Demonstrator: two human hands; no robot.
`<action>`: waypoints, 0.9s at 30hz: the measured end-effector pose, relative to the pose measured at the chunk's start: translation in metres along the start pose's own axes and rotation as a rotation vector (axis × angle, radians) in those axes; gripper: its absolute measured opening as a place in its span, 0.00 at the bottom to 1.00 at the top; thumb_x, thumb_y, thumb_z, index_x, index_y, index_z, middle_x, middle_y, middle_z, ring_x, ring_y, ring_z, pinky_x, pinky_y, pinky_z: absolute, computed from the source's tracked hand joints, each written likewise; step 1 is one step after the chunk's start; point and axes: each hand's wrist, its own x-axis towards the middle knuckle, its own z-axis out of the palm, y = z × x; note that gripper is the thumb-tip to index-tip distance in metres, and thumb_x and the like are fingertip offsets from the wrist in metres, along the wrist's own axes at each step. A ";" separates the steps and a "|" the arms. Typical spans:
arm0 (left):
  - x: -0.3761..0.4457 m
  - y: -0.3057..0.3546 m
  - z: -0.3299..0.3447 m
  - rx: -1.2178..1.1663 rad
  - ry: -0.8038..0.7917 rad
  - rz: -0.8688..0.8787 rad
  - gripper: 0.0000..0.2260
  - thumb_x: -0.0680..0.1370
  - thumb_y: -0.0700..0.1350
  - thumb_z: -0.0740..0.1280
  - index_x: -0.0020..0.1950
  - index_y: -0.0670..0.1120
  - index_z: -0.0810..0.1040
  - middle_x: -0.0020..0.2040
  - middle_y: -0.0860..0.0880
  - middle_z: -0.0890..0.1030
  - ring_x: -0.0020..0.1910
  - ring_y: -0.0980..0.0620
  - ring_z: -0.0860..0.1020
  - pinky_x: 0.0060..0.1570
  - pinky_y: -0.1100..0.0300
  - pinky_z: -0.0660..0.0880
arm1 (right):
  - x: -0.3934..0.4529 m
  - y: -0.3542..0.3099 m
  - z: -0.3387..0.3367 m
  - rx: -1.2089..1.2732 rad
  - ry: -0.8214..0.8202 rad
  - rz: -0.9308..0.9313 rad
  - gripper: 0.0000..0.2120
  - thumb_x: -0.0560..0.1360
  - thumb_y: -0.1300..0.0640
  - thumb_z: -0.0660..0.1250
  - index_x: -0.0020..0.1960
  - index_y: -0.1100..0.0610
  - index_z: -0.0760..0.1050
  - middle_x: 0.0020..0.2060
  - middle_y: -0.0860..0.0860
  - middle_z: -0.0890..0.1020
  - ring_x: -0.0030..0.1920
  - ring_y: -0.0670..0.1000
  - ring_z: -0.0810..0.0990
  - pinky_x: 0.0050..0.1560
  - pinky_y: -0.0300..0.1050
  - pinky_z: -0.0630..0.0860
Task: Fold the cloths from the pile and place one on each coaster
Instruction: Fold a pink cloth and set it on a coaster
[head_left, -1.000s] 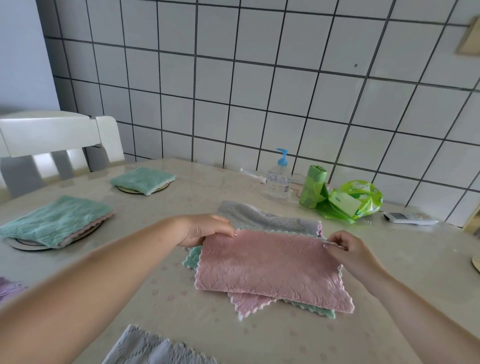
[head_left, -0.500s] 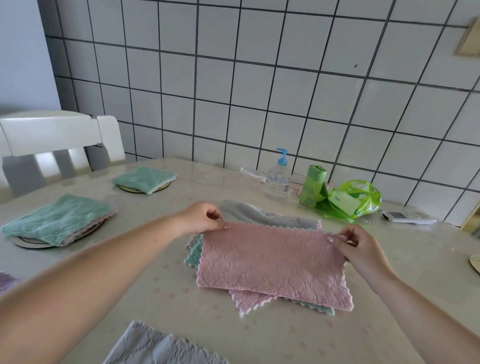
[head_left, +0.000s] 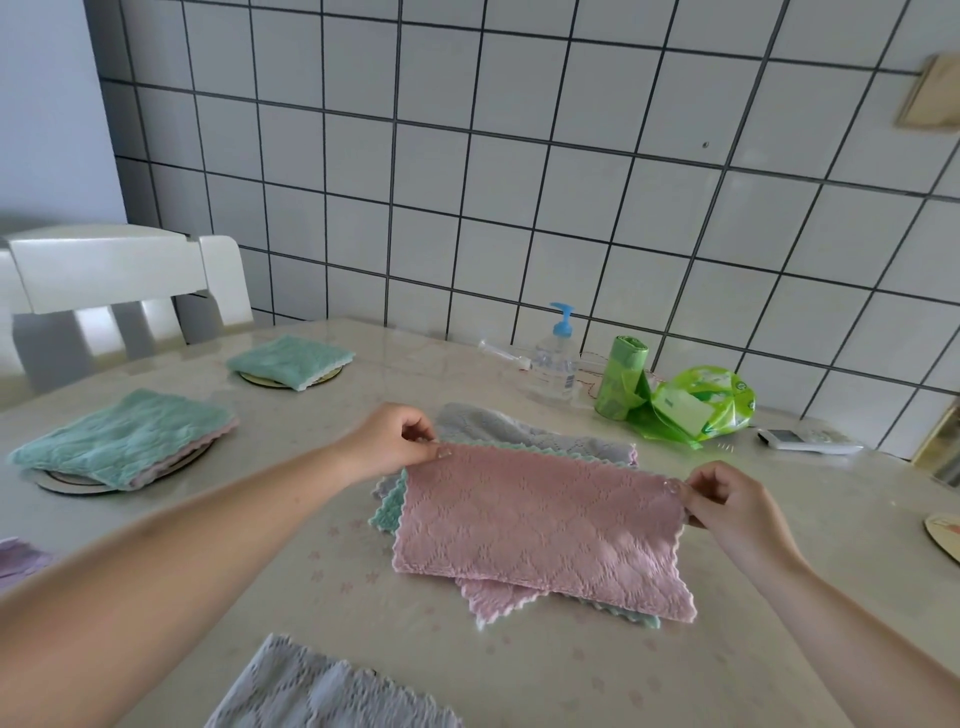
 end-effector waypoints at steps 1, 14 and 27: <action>-0.001 0.000 -0.001 0.001 0.012 0.006 0.10 0.70 0.39 0.74 0.34 0.48 0.75 0.31 0.51 0.74 0.29 0.59 0.70 0.29 0.73 0.66 | 0.000 0.000 -0.001 -0.001 -0.002 -0.003 0.10 0.70 0.62 0.70 0.35 0.49 0.76 0.29 0.52 0.82 0.37 0.62 0.81 0.48 0.64 0.78; -0.030 0.036 -0.026 -0.290 0.074 -0.033 0.04 0.73 0.39 0.70 0.43 0.45 0.76 0.36 0.50 0.75 0.36 0.56 0.74 0.39 0.64 0.76 | -0.014 -0.029 -0.030 0.122 0.086 -0.098 0.07 0.73 0.65 0.69 0.39 0.55 0.76 0.32 0.52 0.82 0.32 0.46 0.82 0.46 0.52 0.81; -0.020 0.039 -0.010 -0.096 -0.047 -0.307 0.05 0.74 0.42 0.70 0.46 0.47 0.75 0.37 0.50 0.75 0.31 0.56 0.72 0.26 0.67 0.70 | -0.021 -0.035 -0.021 0.221 -0.025 0.230 0.03 0.75 0.63 0.66 0.42 0.59 0.75 0.31 0.53 0.75 0.28 0.51 0.72 0.30 0.40 0.73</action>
